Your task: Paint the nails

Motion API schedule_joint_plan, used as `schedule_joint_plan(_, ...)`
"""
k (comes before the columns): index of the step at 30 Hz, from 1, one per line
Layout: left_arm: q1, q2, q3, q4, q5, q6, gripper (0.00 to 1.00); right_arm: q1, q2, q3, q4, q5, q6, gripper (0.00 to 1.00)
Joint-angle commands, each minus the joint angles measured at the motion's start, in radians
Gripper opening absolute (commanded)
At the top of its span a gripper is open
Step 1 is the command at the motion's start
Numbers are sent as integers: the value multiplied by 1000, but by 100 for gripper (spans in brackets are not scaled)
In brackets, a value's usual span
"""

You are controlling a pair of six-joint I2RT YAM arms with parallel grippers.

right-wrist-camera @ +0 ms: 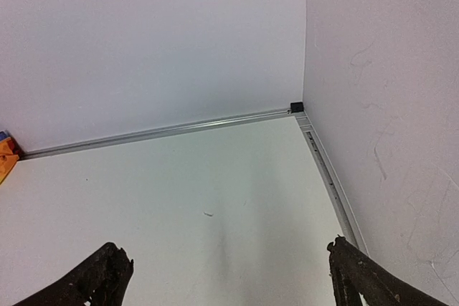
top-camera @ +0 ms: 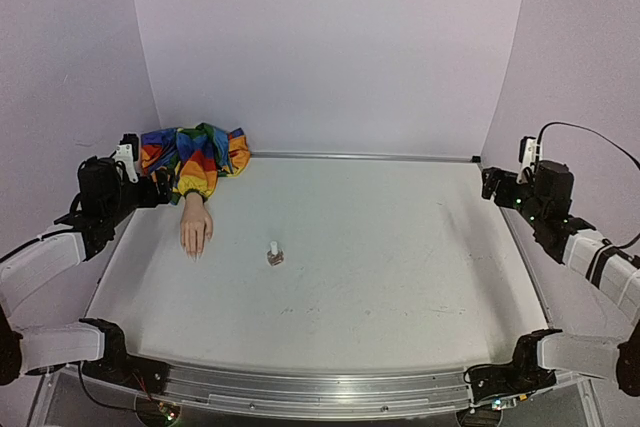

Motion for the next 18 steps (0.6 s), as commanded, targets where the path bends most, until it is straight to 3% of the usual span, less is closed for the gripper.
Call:
schedule_joint_plan(1, 17, -8, 39, -43, 65, -69, 99, -28, 15, 0, 70, 13, 49, 98)
schedule_joint_plan(8, -1, 30, 64, -110, 190, -156, 99, -70, 32, 14, 50, -91, 130, 98)
schedule_joint_plan(18, -162, 246, 181, -181, 300, -256, 99, -105, 93, 28, 73, -373, 170, 98)
